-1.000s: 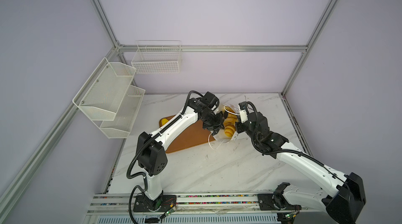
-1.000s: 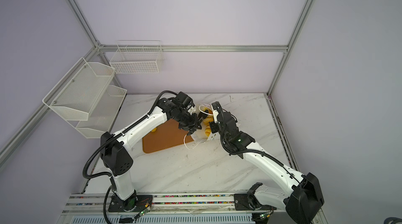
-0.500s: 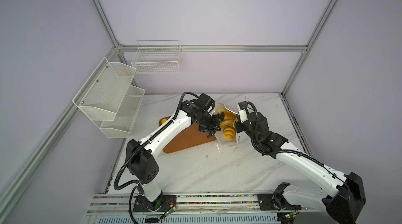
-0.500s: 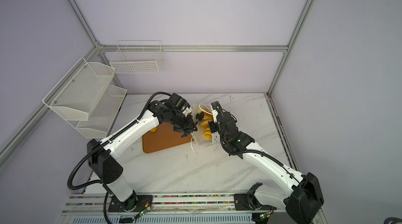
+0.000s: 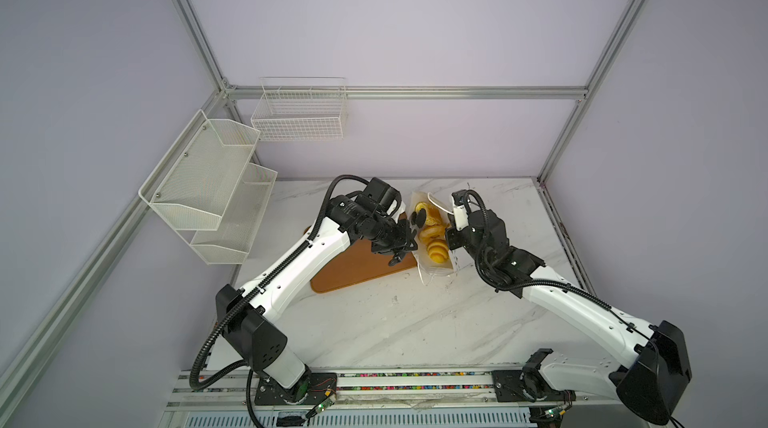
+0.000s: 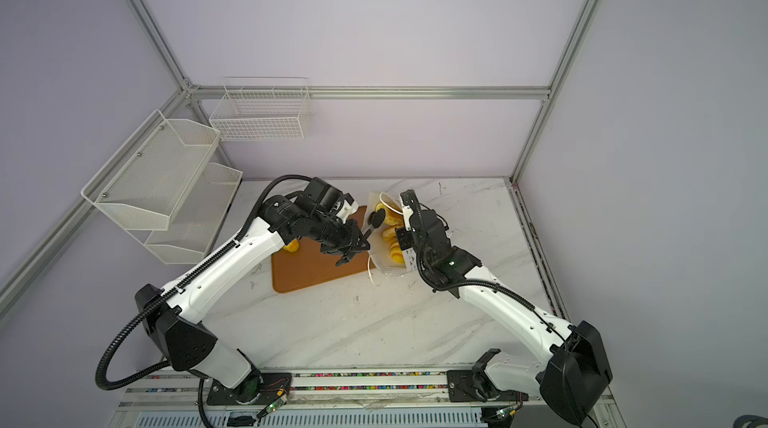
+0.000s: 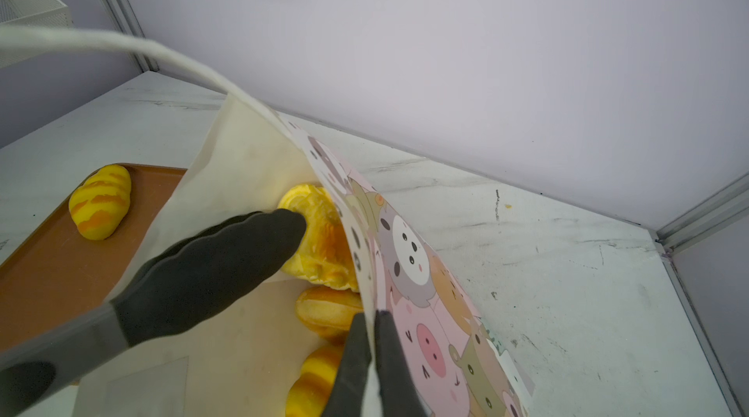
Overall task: Take the fake bread out of the paper bag
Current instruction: 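Insert the tongs into the bag and pinch a striped bread with the left gripper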
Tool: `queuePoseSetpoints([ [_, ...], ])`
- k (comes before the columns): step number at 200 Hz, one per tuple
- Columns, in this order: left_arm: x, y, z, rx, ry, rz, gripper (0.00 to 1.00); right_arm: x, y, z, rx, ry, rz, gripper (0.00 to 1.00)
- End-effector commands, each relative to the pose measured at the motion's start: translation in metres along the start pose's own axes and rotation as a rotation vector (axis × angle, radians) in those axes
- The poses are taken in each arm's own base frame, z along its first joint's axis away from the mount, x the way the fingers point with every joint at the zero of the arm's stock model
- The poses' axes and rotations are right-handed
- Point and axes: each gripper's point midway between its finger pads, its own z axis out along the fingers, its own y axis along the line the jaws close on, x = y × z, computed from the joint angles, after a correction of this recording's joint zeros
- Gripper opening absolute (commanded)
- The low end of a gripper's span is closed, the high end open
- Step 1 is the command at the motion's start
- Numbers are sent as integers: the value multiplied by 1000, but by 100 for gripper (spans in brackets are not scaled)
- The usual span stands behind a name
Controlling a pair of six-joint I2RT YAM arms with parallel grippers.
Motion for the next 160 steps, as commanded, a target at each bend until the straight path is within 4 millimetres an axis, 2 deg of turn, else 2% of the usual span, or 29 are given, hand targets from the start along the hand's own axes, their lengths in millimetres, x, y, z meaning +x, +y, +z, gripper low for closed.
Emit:
queuePoseSetpoints([
  [1,1,-6,-18,21,-41,55,3,-21,-5,-1,28,-49,26,0],
  [21,1,-4,-19,12,-38,54,3,-22,-6,-2,30,-51,26,0],
  [47,7,-2,-6,18,15,45,4,-22,-5,-2,30,-49,26,0],
  [68,8,2,5,13,40,41,13,-21,-3,-1,17,-48,23,0],
  [84,7,3,10,12,46,42,25,-21,-1,-2,7,-46,13,0],
  [102,5,4,15,16,49,42,33,-21,-1,-4,2,-50,9,0],
  [160,0,8,28,14,58,28,42,-22,-1,-7,-5,-57,5,0],
])
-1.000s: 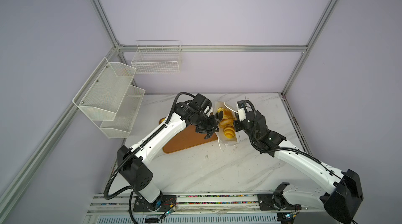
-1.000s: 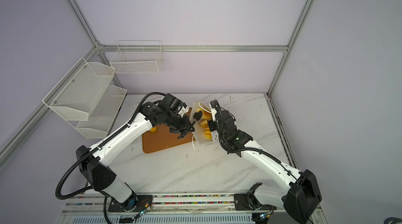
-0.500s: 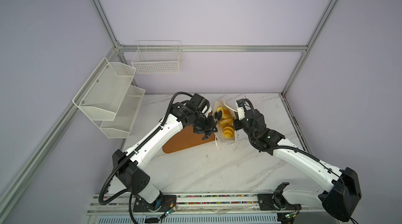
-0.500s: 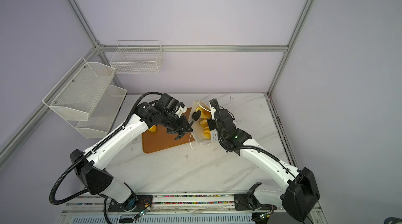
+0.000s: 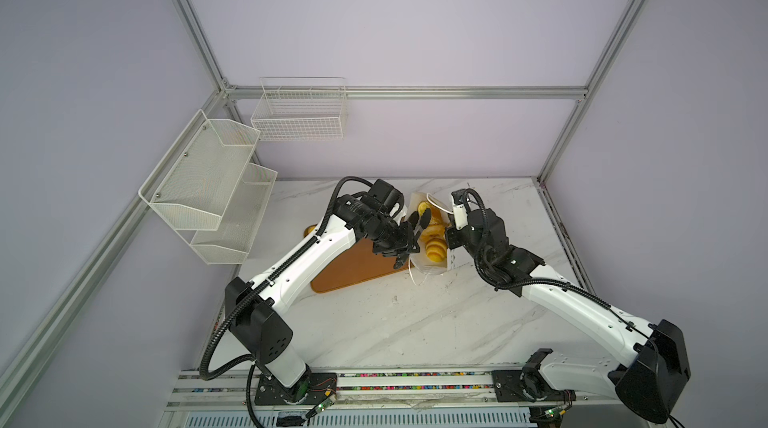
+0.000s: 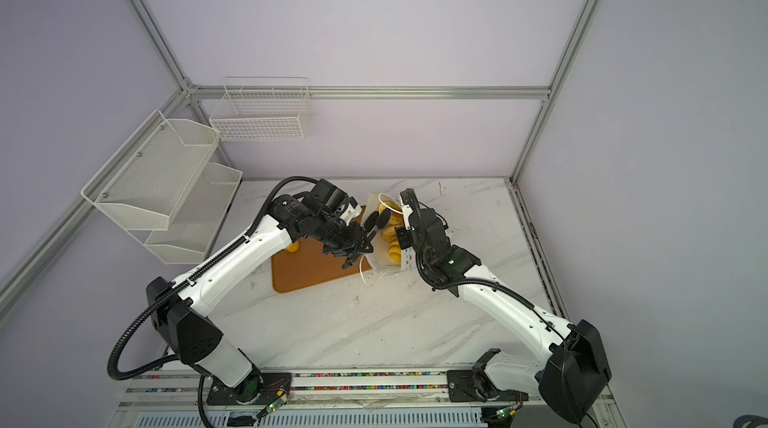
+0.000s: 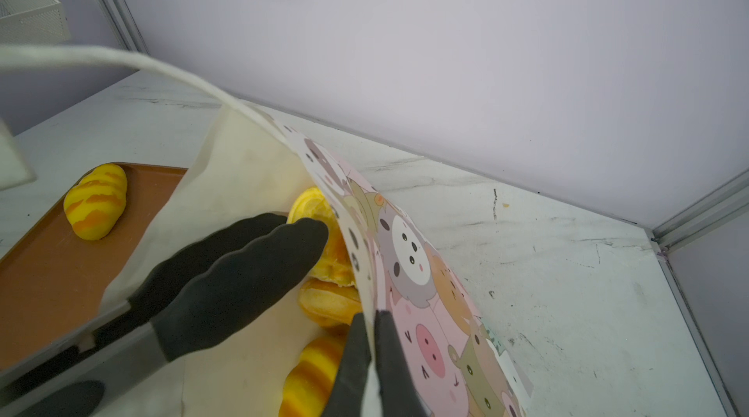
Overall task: Take the fake bread out of the paper bag
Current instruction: 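Insert the tongs into the bag and pinch a striped bread with the left gripper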
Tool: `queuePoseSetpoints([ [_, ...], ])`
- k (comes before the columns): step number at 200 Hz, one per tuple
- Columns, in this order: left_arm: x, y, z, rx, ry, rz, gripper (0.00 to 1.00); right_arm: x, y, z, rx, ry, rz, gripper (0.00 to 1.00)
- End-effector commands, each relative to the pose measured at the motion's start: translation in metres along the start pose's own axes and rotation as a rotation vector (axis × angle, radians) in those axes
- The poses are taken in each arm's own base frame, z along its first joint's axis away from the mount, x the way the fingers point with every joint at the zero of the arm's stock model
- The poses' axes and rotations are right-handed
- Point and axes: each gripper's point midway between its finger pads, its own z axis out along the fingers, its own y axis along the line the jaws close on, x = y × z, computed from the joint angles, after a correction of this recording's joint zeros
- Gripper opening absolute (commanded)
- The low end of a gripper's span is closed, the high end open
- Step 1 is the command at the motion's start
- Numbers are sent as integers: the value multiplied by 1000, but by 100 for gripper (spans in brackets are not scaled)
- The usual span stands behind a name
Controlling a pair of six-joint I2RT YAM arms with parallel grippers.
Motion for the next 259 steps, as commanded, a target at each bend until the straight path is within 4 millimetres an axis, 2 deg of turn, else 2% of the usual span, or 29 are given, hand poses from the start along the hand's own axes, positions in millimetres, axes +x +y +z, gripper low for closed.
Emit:
queuePoseSetpoints([
  [1,-2,-2,7,38,5,17,42,-21,-2,-8,-6,-61,11,0],
  [65,-9,1,8,33,-9,-2,42,-21,0,-8,-18,-63,12,0],
  [104,-22,4,13,47,-31,-14,42,-19,2,-7,-26,-60,11,0],
  [118,-26,7,15,44,-31,-18,40,-18,3,-6,-26,-54,9,0],
  [127,-27,7,14,43,-37,-13,33,-19,2,-5,-23,-53,9,0],
  [137,-27,6,11,43,-41,-7,21,-18,1,-5,-14,-49,7,0],
  [149,-27,5,4,46,-48,-1,13,-18,-1,-5,-7,-45,10,0],
  [182,-19,2,-14,46,-58,20,3,-17,-1,-3,-1,-39,20,0],
  [197,-13,-1,-23,55,-70,28,0,-17,-2,-3,5,-38,22,0],
  [259,7,-2,-55,77,-128,74,0,-17,-3,1,20,-32,29,0],
])
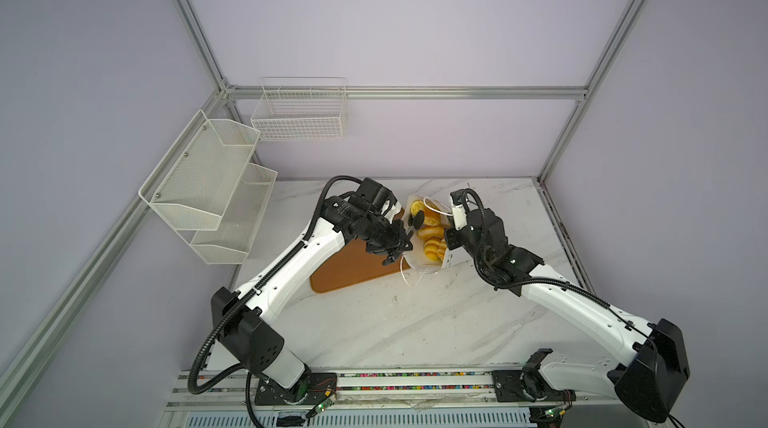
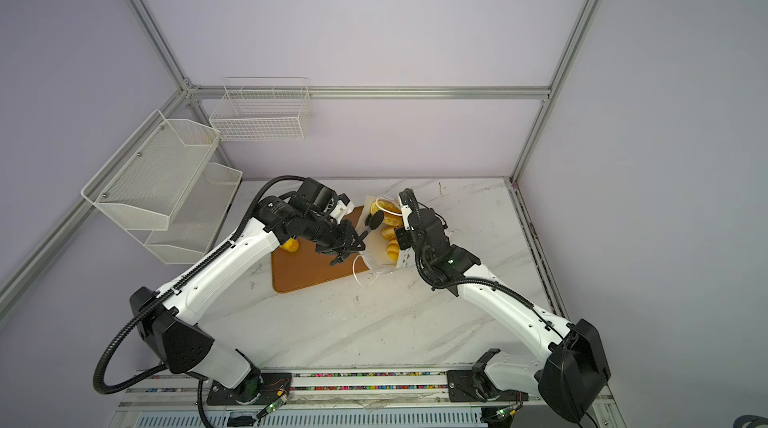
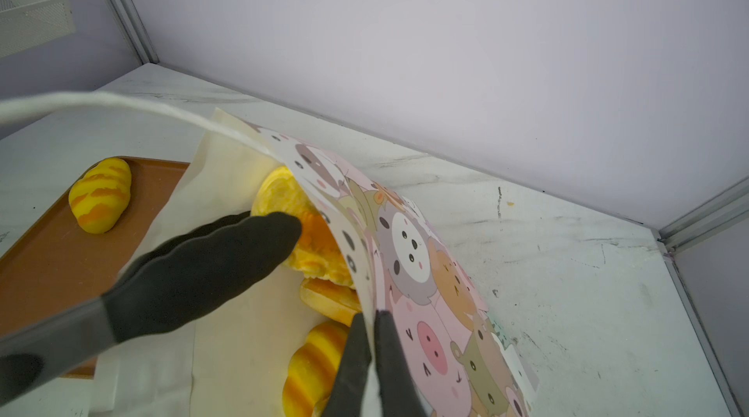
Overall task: Take the fake bread out of the paper bag
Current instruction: 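Insert the tongs into the bag and pinch a striped bread with the left gripper, then pull the tongs with the bread out of the bag toward the tray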
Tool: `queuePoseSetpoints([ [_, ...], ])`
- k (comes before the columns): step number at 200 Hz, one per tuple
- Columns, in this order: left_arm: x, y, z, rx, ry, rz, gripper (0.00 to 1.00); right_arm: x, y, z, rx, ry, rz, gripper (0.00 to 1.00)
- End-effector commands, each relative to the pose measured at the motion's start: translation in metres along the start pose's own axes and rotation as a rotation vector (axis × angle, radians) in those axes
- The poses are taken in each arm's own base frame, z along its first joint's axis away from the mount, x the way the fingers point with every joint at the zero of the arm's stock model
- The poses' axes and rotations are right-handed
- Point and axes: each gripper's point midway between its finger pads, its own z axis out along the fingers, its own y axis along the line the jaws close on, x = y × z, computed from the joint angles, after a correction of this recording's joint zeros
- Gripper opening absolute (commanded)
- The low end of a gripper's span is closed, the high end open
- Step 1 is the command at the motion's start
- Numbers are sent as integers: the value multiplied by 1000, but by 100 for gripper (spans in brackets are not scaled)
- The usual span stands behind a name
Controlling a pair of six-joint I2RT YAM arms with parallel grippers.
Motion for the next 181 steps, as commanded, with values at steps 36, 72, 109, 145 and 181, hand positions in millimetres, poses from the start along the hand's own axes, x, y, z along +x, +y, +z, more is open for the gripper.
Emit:
queuePoseSetpoints([
  [36,17,-5,-41,47,-101,108,0,-20,-7,-1,39,-40,37,0],
  [72,25,-14,-74,80,-180,192,0,-22,-10,-1,59,-42,36,0],
  [109,36,-22,-103,102,-243,269,0,-24,-12,0,73,-41,37,0],
  [145,48,-22,-133,78,-301,336,0,-27,-23,-4,127,-46,37,0],
  [181,51,-14,-149,49,-383,364,0,-26,-30,-4,150,-42,38,0],
])
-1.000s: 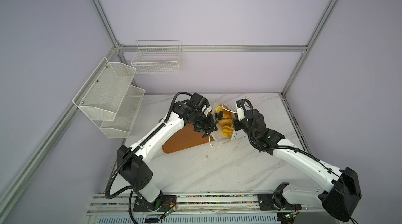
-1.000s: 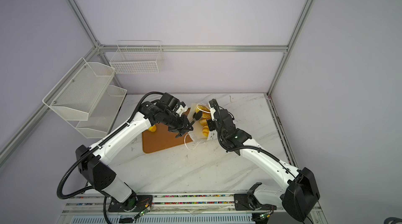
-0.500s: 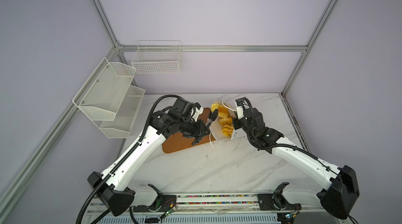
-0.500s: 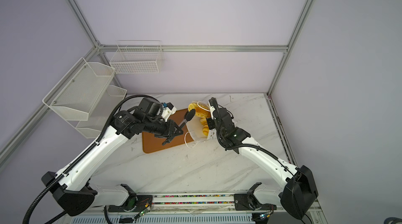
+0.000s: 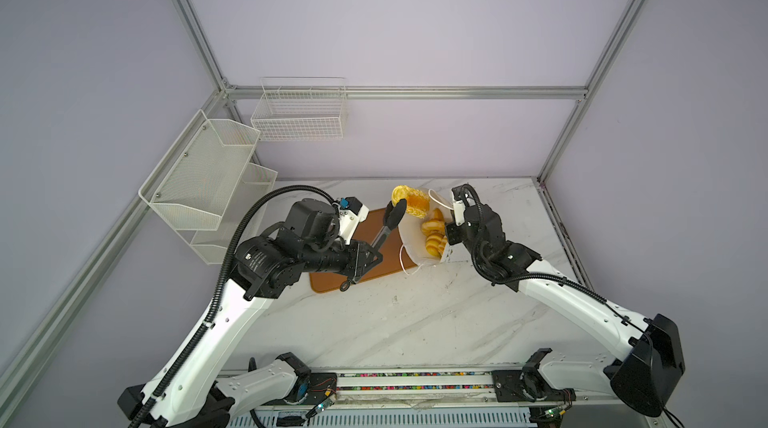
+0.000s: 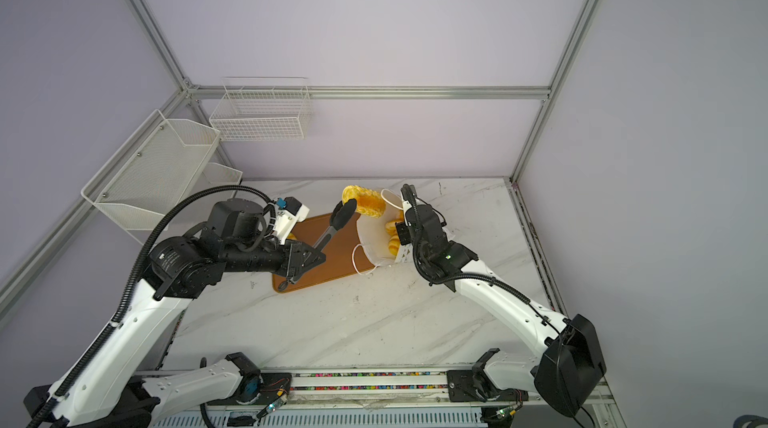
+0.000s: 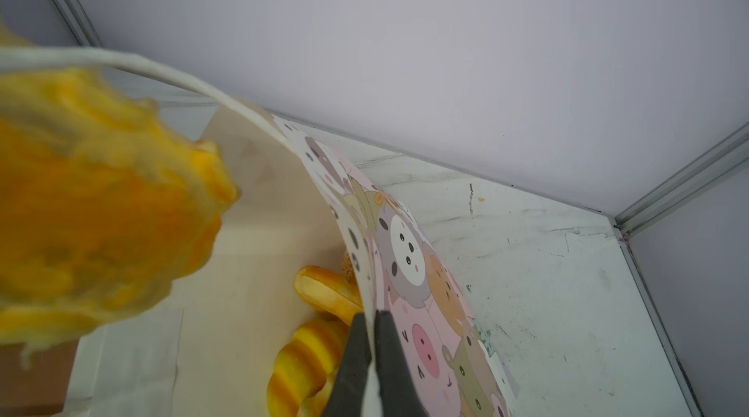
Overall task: Take the fake bread out of the paper bag
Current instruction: 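Pull the tongs with the bread out of the bag toward the tray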
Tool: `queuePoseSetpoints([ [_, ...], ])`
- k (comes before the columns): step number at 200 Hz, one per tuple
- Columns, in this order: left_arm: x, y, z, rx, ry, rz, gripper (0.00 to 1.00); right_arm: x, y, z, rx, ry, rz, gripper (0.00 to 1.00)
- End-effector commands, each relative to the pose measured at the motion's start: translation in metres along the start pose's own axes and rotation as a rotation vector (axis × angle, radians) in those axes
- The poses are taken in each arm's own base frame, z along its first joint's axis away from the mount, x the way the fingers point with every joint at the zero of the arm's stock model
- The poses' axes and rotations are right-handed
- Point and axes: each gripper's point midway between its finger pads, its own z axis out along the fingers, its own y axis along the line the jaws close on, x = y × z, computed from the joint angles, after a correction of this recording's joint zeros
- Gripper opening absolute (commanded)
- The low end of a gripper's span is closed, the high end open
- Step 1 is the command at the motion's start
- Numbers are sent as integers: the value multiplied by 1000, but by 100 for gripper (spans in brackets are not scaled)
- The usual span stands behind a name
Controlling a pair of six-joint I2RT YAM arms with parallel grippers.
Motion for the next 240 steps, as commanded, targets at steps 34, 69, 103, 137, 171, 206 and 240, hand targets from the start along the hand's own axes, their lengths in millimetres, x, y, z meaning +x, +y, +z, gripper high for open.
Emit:
queuePoseSetpoints([
  [34,-21,12,-34,-97,-185,87,0,-20,-17,-6,59,-41,25,0],
  [69,-23,55,-39,-310,-166,59,0,-22,-14,-8,36,-38,32,0],
  [103,-31,94,-31,-456,-122,33,0,-19,-13,-12,18,-33,34,0],
  [137,-39,142,-24,-699,-46,51,0,-18,-11,-12,9,-27,35,0],
  [171,-50,178,-17,-896,37,130,0,-15,-9,-11,-1,-20,31,0],
  [206,-53,208,-4,-1022,139,257,0,-14,-7,-8,-6,-15,28,0],
  [240,-47,234,13,-1102,301,367,0,-12,-6,-5,-6,-5,23,0],
])
